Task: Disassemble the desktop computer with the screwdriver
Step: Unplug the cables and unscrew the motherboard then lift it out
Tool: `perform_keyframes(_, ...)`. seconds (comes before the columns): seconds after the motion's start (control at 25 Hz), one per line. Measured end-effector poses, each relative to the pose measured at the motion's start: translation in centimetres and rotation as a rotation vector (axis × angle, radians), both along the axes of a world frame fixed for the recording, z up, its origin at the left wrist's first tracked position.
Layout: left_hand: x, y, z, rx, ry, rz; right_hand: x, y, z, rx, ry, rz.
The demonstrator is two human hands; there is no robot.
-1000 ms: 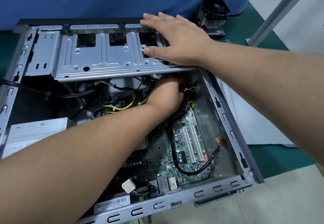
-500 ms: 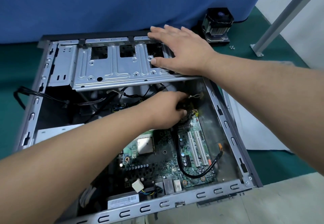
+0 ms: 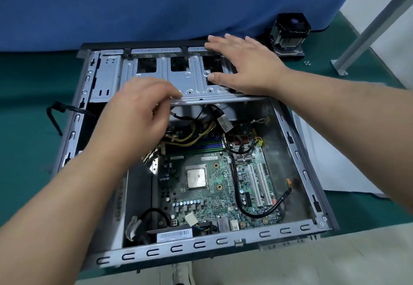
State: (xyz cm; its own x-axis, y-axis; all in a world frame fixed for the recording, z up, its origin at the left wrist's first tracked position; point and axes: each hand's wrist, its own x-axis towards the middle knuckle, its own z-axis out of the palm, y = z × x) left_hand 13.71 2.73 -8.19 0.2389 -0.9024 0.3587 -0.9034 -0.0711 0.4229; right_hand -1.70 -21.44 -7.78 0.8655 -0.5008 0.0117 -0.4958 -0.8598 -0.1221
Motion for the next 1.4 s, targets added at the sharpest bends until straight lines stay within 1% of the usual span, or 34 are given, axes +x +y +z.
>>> perform_keyframes(0.12, 0.9, -0.3, -0.3, 0.034, 0.053, 0.13, -0.1, 0.2, 0.1, 0.008, 0.009, 0.013)
perform_keyframes(0.24, 0.8, -0.8, -0.4, 0.154, 0.033, 0.08, -0.1, 0.8, 0.8, 0.019, -0.032, -0.004)
perform_keyframes(0.32, 0.9, -0.9, -0.3, 0.204, 0.027, 0.054, -0.7, 1.9, 1.3, 0.048, -0.165, -0.064)
perform_keyframes(0.4, 1.1, -0.8, -0.4, 0.19, 0.017, 0.05, -2.1, 4.8, 1.5, 0.025, -0.345, -0.068)
perform_keyframes(0.44, 1.1, -0.6, -0.5, 0.166, 0.003, 0.053, -2.9, 6.7, 1.3, -0.002, -0.396, -0.038)
perform_keyframes(0.48, 0.9, -0.5, -0.6, 0.143, -0.015, 0.064, -3.5, 8.7, 1.1, -0.005, -0.389, -0.001)
perform_keyframes(0.52, 0.8, -0.4, -0.5, 0.13, -0.035, 0.085, -3.8, 10.5, 0.7, 0.041, -0.315, 0.027)
perform_keyframes(0.6, 0.5, -0.1, -0.3, 0.144, -0.09, 0.131, -3.6, 12.8, -0.4, 0.19, -0.036, 0.035)
perform_keyframes(0.64, 0.4, 0.1, -0.3, 0.159, -0.13, 0.151, -3.2, 13.3, -1.0, 0.229, 0.088, 0.026)
perform_keyframes(0.68, 0.2, 0.4, -0.2, 0.162, -0.174, 0.173, -3.0, 13.5, -1.6, 0.227, 0.168, 0.014)
perform_keyframes(0.72, -0.1, 0.7, -0.1, 0.147, -0.211, 0.2, -3.0, 13.6, -2.1, 0.209, 0.205, 0.007)
perform_keyframes(0.84, -0.6, 1.4, 0.2, 0.082, -0.274, 0.263, -3.1, 13.6, -3.2, 0.18, 0.203, -0.006)
perform_keyframes(0.96, -1.1, 1.4, 0.3, 0.083, -0.296, 0.256, -2.8, 13.5, -3.8, 0.163, 0.19, -0.023)
perform_keyframes(1.08, -1.7, 1.5, 0.1, 0.138, -0.343, 0.247, -2.3, 13.5, -3.8, 0.158, 0.23, -0.06)
perform_keyframes(1.16, -2.0, 1.5, -0.3, 0.18, -0.413, 0.251, -2.1, 13.7, -4.0, 0.149, 0.267, -0.073)
perform_keyframes(1.28, -2.1, 1.4, -1.0, 0.303, -0.518, 0.281, -2.0, 13.9, -4.2, 0.148, 0.291, -0.1)
perform_keyframes(1.4, -2.1, 1.4, -1.3, 0.394, -0.556, 0.308, -2.0, 13.7, -4.0, 0.174, 0.281, -0.126)
